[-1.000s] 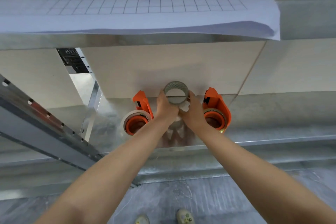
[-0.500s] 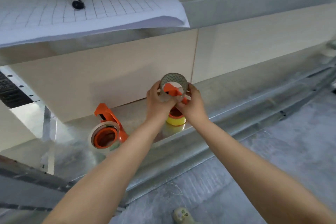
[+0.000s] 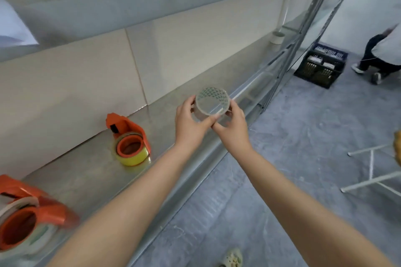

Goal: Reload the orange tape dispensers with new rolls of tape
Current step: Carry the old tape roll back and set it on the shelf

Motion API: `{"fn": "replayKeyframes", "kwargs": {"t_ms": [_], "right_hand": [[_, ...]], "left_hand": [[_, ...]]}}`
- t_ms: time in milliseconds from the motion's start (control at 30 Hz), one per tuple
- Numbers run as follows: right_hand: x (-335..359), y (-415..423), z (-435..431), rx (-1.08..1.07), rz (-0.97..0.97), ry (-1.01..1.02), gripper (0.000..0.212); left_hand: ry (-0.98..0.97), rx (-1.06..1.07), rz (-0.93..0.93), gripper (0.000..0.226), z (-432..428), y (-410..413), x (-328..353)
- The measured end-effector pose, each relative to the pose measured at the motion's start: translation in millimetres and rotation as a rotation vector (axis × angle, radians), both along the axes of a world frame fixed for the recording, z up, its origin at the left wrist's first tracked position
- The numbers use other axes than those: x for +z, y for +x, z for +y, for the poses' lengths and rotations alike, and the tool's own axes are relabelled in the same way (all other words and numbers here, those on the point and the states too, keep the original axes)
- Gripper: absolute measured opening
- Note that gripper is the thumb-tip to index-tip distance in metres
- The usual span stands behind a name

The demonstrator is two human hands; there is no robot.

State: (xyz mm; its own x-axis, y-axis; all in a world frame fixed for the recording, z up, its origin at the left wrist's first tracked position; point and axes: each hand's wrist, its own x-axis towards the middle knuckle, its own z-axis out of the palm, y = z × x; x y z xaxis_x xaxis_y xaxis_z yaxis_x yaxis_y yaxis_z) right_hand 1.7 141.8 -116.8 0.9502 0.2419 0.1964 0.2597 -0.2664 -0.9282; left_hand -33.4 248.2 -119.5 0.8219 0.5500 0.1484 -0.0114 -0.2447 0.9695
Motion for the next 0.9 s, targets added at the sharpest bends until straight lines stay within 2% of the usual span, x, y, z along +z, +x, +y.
{"fn": "replayKeyframes", "kwargs": {"t_ms": [333, 900], "right_hand": [[11, 102, -97, -0.109, -0.014, -0.012, 0.062], [1, 219, -221, -0.234, 0.01, 0.051, 0.059]], "left_hand": [[-0.006, -0.094, -0.047, 0.071, -95, 111, 13], [-0.016, -0.247, -0.019, 0.071, -214, 236, 10]]}}
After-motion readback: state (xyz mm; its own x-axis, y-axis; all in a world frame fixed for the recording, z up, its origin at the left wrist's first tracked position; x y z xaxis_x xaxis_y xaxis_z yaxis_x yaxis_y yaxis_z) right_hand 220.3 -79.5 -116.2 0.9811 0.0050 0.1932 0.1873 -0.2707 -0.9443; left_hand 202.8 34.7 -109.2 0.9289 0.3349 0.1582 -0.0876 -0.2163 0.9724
